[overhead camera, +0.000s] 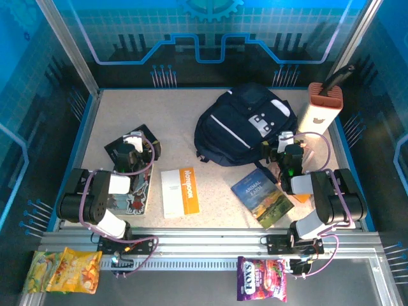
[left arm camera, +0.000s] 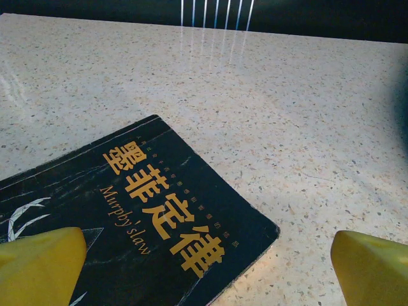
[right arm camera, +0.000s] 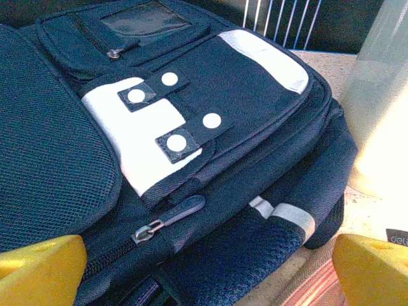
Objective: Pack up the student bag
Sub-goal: Unzip the student bag at the top-center of the table.
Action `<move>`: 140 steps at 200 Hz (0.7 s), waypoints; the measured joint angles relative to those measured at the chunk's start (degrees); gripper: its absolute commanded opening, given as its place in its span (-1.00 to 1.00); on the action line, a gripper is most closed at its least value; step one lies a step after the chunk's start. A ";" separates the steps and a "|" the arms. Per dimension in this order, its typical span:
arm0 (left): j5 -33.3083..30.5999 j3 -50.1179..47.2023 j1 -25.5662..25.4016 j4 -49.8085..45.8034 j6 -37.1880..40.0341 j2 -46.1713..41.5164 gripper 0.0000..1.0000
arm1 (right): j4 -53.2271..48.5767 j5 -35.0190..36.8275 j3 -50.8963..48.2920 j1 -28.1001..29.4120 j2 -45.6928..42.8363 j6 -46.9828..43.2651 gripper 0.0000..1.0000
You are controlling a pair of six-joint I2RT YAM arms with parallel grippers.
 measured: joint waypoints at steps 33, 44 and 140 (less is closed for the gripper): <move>0.00 0.00 0.00 0.00 0.00 0.00 0.99 | -0.02 0.02 0.00 0.00 0.00 0.00 0.99; 0.00 0.00 0.00 0.00 0.00 0.00 0.98 | -0.02 0.02 0.00 0.00 0.00 0.00 0.99; 0.00 0.00 0.00 0.00 0.00 0.00 0.99 | -0.02 -0.42 0.00 0.00 0.00 0.00 0.99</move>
